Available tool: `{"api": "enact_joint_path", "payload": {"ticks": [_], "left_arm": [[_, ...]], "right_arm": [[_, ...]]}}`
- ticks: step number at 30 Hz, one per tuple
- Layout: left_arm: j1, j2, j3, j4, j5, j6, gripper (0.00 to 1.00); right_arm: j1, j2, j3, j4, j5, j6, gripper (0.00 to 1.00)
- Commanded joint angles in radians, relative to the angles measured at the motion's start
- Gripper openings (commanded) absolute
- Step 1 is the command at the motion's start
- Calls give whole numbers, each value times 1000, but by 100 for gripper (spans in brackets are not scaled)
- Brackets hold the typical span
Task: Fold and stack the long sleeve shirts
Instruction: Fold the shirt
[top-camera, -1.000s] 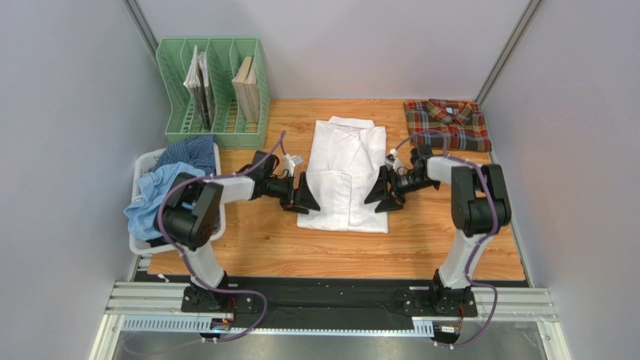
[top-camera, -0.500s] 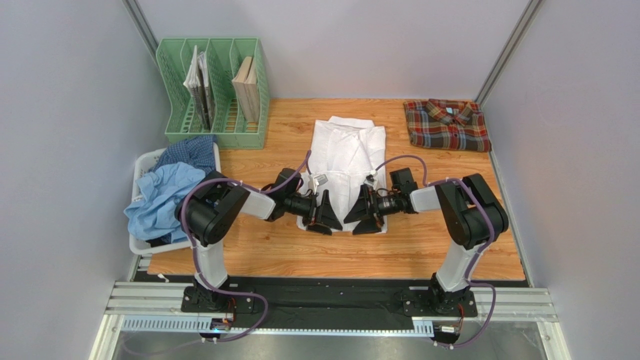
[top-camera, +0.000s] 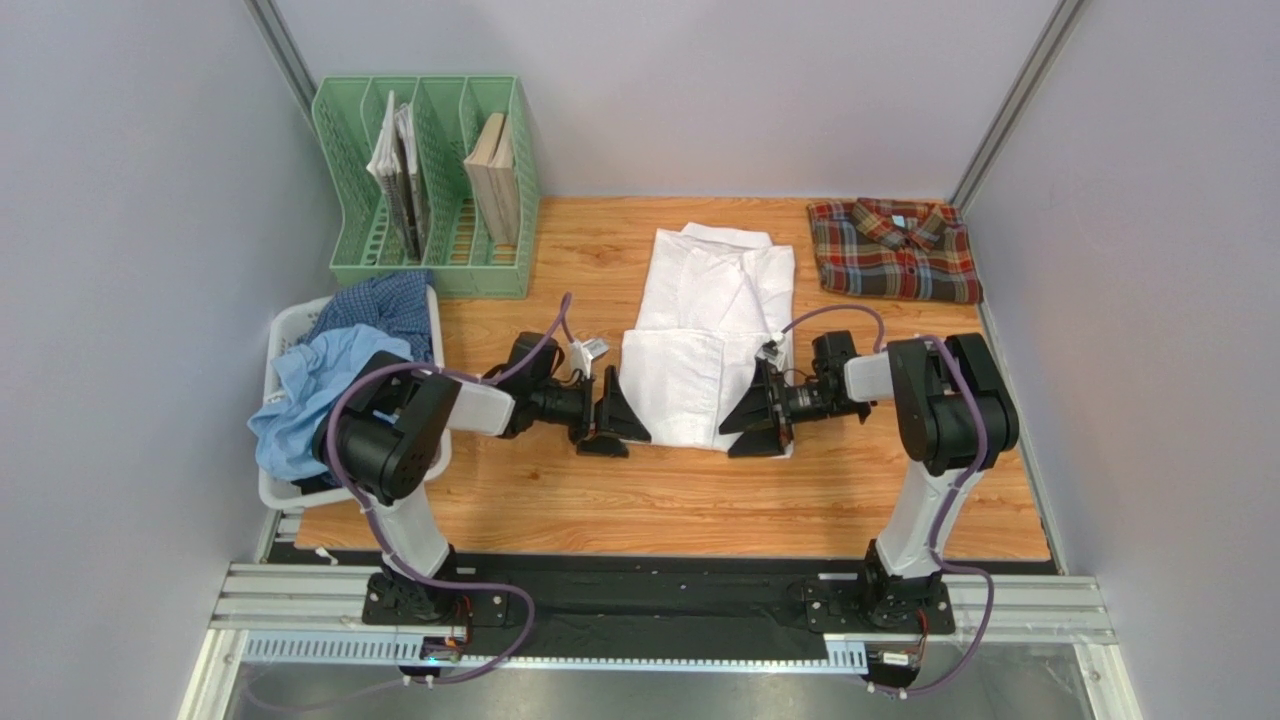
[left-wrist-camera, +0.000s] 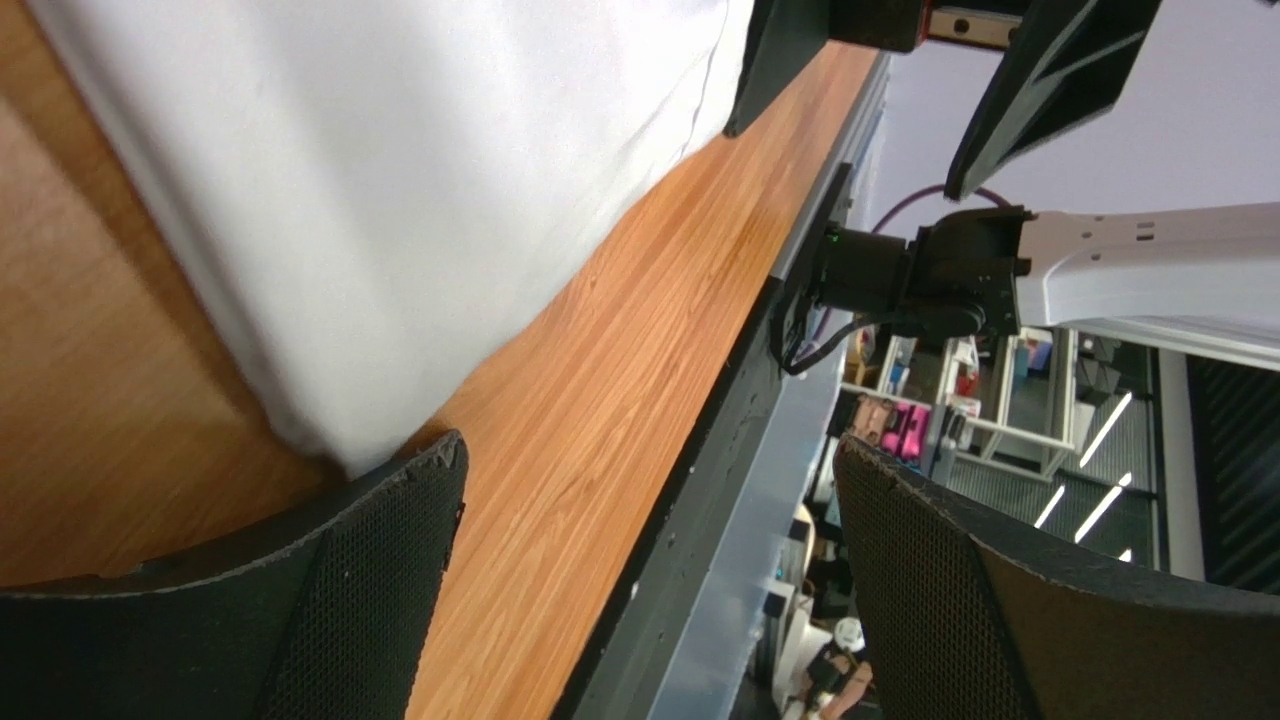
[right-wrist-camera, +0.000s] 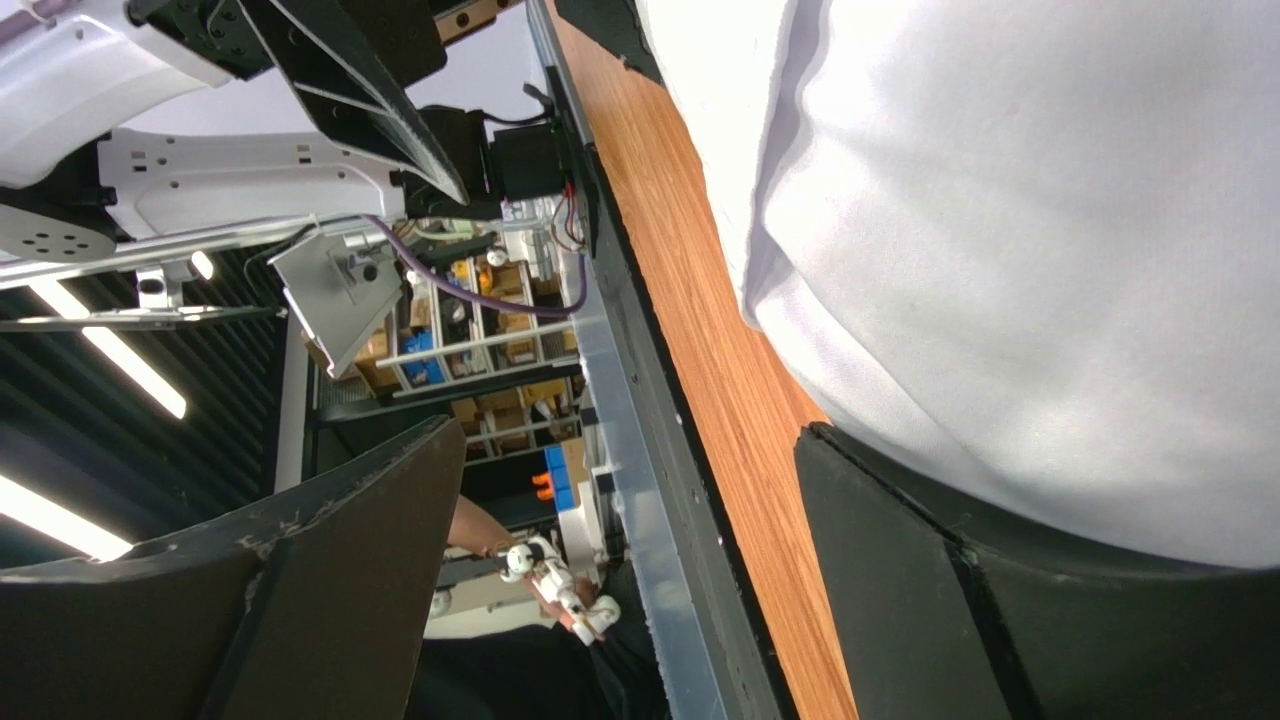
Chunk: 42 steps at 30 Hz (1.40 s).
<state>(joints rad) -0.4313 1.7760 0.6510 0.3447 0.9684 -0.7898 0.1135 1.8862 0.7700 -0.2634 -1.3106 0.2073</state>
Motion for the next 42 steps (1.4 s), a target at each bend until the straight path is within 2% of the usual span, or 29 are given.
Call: {"api": "enact_joint_path", "payload": {"ticks": [1,3,4,5,7,8,10,12,13,16,19,24,28,31,33,35,37,38,39,41,42], "left_arm": [[16,-75,-30,-59,-7,81,93],[0,-148,-1,-96,88,116,89],[-6,-180,43,-145,96,151,88],[-6,-246,64,-201,96,215,87],[-7,-276,169,-289,73,299,83],[-12,-253,214,-388,58,381,81],[-23,-195,332,-461,-14,415,73],[-32,-66,415,-545,-55,437,70],[-38,-23,488,-578,-72,448,66],[-38,118,550,-659,-120,486,63],[-31,186,553,-707,-160,492,58],[-15,186,466,-728,-166,509,49],[-14,29,273,-685,-97,491,46],[-4,-114,206,-676,-97,494,45],[23,-174,264,-729,-111,604,47],[19,-294,295,-808,-193,749,51],[-55,-439,305,-863,-308,863,54],[-108,-479,308,-890,-462,942,54],[-239,-513,297,-912,-550,1060,55],[-370,-591,265,-926,-757,1145,55],[-497,-611,219,-920,-819,1220,57]], "right_arm": [[-18,61,61,-399,113,-252,87],[-14,28,122,-616,81,-379,86],[-14,-5,188,-685,68,-507,85],[-26,-30,210,-777,36,-519,85],[-34,-86,291,-821,25,-525,83],[-40,-97,307,-798,39,-501,82],[-41,-108,319,-699,135,-415,78],[-41,-90,350,-567,260,-327,74],[-41,-72,373,-544,305,-315,70],[-41,40,489,-536,418,-324,62],[-34,140,557,-553,485,-335,55],[32,241,598,-608,566,-388,52],[109,200,511,-617,560,-427,50],[129,133,450,-672,518,-430,50],[127,78,424,-694,476,-430,50],[118,-8,423,-709,467,-430,49],[112,-54,451,-702,452,-418,46],[115,-91,481,-692,448,-399,44],[118,-104,495,-676,441,-382,42],[143,-116,523,-622,435,-352,41],[156,-107,560,-617,426,-352,40]]}}
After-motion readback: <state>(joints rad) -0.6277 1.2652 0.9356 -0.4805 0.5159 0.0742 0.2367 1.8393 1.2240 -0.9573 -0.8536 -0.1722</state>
